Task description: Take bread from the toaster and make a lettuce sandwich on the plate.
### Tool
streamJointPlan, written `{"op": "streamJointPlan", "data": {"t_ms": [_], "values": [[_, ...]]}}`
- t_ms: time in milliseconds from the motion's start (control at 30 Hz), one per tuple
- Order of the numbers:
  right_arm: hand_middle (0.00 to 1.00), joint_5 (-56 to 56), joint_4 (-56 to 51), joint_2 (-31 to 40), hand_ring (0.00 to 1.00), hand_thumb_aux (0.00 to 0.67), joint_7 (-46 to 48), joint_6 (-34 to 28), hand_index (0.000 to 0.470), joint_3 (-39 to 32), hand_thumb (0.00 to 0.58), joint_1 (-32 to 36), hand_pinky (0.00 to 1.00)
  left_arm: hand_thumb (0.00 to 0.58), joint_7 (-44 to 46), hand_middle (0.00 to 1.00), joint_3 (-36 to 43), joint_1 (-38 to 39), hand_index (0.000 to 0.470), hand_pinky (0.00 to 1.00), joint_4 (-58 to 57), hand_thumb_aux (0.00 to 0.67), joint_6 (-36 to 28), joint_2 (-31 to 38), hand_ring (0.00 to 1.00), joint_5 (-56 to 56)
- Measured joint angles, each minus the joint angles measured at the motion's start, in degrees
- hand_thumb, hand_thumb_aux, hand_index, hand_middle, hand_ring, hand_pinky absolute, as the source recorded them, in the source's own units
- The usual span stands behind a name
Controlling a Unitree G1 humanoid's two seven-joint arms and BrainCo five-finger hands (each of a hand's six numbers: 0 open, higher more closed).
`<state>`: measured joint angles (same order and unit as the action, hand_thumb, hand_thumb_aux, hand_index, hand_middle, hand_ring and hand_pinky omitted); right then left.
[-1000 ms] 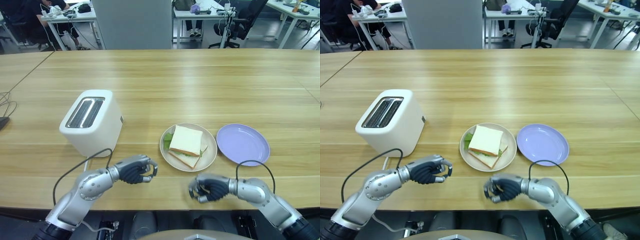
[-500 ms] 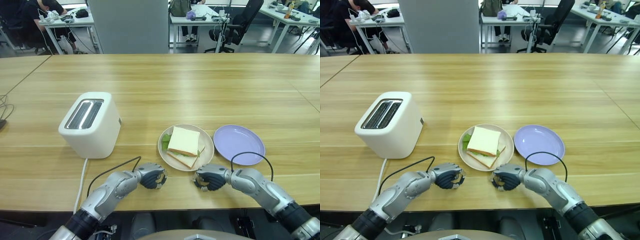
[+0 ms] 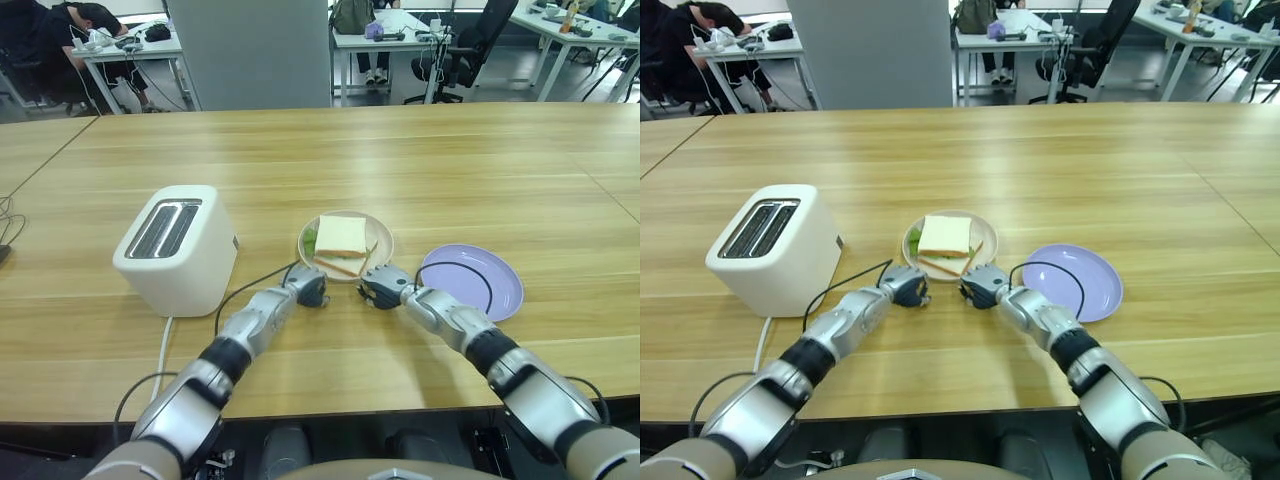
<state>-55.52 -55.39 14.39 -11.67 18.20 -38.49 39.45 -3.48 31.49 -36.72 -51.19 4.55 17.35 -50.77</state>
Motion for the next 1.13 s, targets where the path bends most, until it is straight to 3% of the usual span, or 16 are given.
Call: {"op": "streamJointPlan", "data": {"t_ms": [100,200,233,267,300,333,367,400,433,467,500,533,567,733,967,1133], "values": [[1.0,0.14,-1.79,-0.01,1.0,0.67,-2.77,1.02,0.46,-0.21,0.58,1.07,1.0,0.487,-4.56,1.0,-0.04,-2.48,0.276,1.0,-4.83,0.402,1.06,-0.04,1.0,0.14],[0.98,0.78,0.98,2.28,0.98,0.67,-2.86,2.86,0.46,-0.11,0.58,0.06,0.98,0.472,-5.45,1.0,-0.49,-0.41,0.262,1.0,-1.28,0.381,2.97,1.84,1.0,1.43],[0.96,1.29,3.26,3.69,0.96,0.67,-2.75,3.48,0.46,0.25,0.58,-1.15,0.96,0.447,-5.21,0.87,-1.09,1.46,0.24,0.87,1.76,0.349,3.52,2.94,0.87,2.32],[0.95,2.03,5.89,5.18,0.95,0.67,-2.2,4.02,0.46,0.62,0.58,-2.68,0.95,0.387,-4.5,0.71,-1.96,3.99,0.195,0.71,5.76,0.284,3.89,4.21,0.71,3.42],[0.95,3.31,10.94,7.72,0.95,0.67,-1.3,4.74,0.46,1.84,0.58,-5.78,0.95,0.23,-2.87,0.4,-3.89,8.83,0.103,0.4,13.36,0.15,3.97,6.21,0.4,5.41],[0.95,4.72,15.88,9.93,0.95,0.67,-0.59,5.24,0.46,3.23,0.58,-8.78,0.95,0.164,-1.33,0.19,-5.82,13.56,0.07,0.19,20.84,0.102,3.83,7.74,0.19,7.33],[0.93,6.12,19.81,11.91,0.93,0.67,-0.25,5.68,0.46,4.87,0.58,-11.59,0.93,0.009,-0.26,0.0,-7.51,17.83,0.004,0.0,27.02,0.005,3.81,9.02,0.0,8.92],[0.84,7.98,24.13,13.61,0.84,0.67,0.32,6.16,0.46,6.75,0.58,-14.35,0.84,0.0,0.87,0.0,-9.46,21.96,0.0,0.0,33.48,0.0,3.26,10.05,0.0,10.36],[0.71,10.09,28.69,14.96,0.71,0.455,0.51,6.81,0.312,8.86,0.52,-17.24,0.71,0.0,1.33,0.0,-11.56,25.74,0.0,0.0,39.56,0.0,2.93,10.7,0.0,11.58],[0.65,12.66,33.52,15.82,0.65,0.097,0.22,8.07,0.067,11.32,0.156,-20.4,0.65,0.0,1.17,0.0,-14.02,29.24,0.0,0.0,45.62,0.0,2.5,10.77,0.0,12.57],[0.65,14.87,38.16,16.13,0.65,0.097,-0.73,9.57,0.067,13.82,0.156,-23.16,0.65,0.0,0.31,0.0,-16.51,31.72,0.0,0.0,50.94,0.0,2.26,10.5,0.0,13.4],[0.18,16.63,43.51,16.27,0.18,0.0,-2.28,11.32,0.0,16.52,0.0,-26.16,0.18,0.0,-0.88,0.0,-19.61,33.88,0.0,0.0,56.4,0.0,1.94,9.46,0.0,14.4],[0.0,18.09,49.63,16.43,0.0,0.0,-4.52,13.24,0.0,19.75,0.0,-29.63,0.0,0.0,-2.71,0.0,-23.83,36.24,0.0,0.0,62.65,0.0,1.7,7.5,0.0,16.51],[0.0,17.22,58.66,16.86,0.0,0.0,-13.2,17.38,0.0,30.49,0.0,-38.44,0.0,0.0,-10.0,0.0,-32.44,44.34,0.0,0.0,76.69,0.0,5.98,-1.14,0.0,22.37],[0.0,21.94,54.33,12.38,0.0,0.0,-17.81,24.43,0.0,33.49,0.0,-39.3,0.0,0.0,-16.8,0.0,-28.06,46.35,0.0,0.0,71.84,0.0,22.9,-0.88,0.0,16.59],[0.0,26.26,52.88,10.81,0.0,0.0,-16.19,27.46,0.0,34.36,0.0,-38.83,0.0,0.0,-17.25,0.0,-27.48,47.74,0.0,0.0,67.73,0.0,27.82,-0.21,0.0,16.0]]}}
